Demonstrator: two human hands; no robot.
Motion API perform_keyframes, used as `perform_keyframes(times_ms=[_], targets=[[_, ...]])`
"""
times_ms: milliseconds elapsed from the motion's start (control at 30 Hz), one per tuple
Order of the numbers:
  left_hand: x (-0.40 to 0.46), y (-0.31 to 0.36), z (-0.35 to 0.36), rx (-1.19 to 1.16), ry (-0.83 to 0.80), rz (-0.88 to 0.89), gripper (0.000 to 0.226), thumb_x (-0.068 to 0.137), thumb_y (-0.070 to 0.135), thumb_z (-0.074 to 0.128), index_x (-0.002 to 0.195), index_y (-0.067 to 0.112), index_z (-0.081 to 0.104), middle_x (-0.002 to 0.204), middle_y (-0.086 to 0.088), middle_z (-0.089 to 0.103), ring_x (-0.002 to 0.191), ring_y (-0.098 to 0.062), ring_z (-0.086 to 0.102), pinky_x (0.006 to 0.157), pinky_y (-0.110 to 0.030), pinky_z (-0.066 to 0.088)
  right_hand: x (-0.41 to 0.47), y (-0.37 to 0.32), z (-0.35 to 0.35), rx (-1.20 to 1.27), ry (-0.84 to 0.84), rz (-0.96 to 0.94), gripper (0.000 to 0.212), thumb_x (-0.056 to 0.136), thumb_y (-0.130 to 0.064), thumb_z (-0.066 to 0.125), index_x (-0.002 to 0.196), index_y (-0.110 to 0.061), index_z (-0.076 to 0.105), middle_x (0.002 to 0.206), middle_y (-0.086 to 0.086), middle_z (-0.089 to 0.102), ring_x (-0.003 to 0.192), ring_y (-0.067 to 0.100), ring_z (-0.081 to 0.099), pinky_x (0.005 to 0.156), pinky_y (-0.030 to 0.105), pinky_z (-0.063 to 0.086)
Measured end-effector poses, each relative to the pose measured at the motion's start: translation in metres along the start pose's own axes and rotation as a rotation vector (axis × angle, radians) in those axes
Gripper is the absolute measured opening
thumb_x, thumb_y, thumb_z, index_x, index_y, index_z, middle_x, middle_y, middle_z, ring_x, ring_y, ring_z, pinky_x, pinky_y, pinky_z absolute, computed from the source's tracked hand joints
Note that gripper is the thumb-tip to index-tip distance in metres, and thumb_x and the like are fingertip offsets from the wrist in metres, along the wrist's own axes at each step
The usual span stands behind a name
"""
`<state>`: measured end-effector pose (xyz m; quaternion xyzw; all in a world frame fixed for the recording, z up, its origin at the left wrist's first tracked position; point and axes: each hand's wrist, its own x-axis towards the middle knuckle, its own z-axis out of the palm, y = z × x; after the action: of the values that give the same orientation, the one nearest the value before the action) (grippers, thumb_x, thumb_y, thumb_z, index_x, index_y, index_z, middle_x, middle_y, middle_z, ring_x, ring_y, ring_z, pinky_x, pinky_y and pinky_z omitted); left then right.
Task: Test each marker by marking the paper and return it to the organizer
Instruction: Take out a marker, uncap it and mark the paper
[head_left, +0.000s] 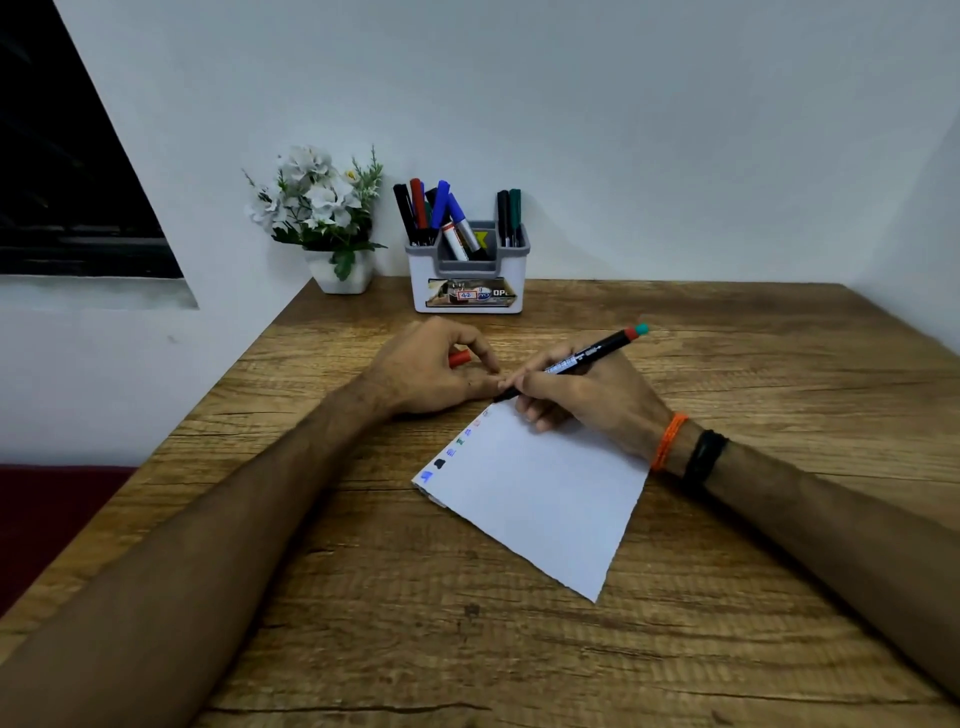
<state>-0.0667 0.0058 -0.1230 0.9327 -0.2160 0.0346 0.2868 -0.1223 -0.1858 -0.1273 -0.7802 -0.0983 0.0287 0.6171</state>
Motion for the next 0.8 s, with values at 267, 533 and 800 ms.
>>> perform_keyframes(times_ms=[267,533,800], targets=[[-0.0009,0.0026,-0.0018,0.021,-0.030,0.003,0.024,0.073,0.053,0.076,0.089,0.037,0.071,0.094,0.022,0.063,0.096,-0.005,0.058,0.086,-0.033,0.050,-0.0015,0.0014,0.0008,-0.035,0.032,-0.029,0.011,0.087,0.000,0.065,0.086,0.003,0.075,0.068,0.014,0.072,0.053,0.014,0.066,0.051,0.023,0.054],[-0.0013,0.0046,-0.0007,0.049,-0.020,-0.006,0.028,0.069,0.056,0.076,0.090,0.037,0.070,0.097,0.021,0.062,0.095,-0.006,0.058,0.088,-0.035,0.051,-0.0025,0.0005,0.0016,-0.057,0.040,-0.030,0.010,0.085,-0.001,0.066,0.084,0.000,0.076,0.069,0.014,0.073,0.053,0.013,0.066,0.050,0.021,0.052],[-0.0016,0.0050,-0.0012,0.052,-0.023,-0.012,0.028,0.070,0.054,0.076,0.091,0.036,0.071,0.092,0.024,0.059,0.092,-0.005,0.056,0.082,-0.029,0.047,-0.0037,0.0007,0.0022,-0.062,0.039,-0.032,0.009,0.085,-0.002,0.067,0.083,-0.001,0.076,0.070,0.016,0.073,0.055,0.015,0.066,0.052,0.022,0.053]])
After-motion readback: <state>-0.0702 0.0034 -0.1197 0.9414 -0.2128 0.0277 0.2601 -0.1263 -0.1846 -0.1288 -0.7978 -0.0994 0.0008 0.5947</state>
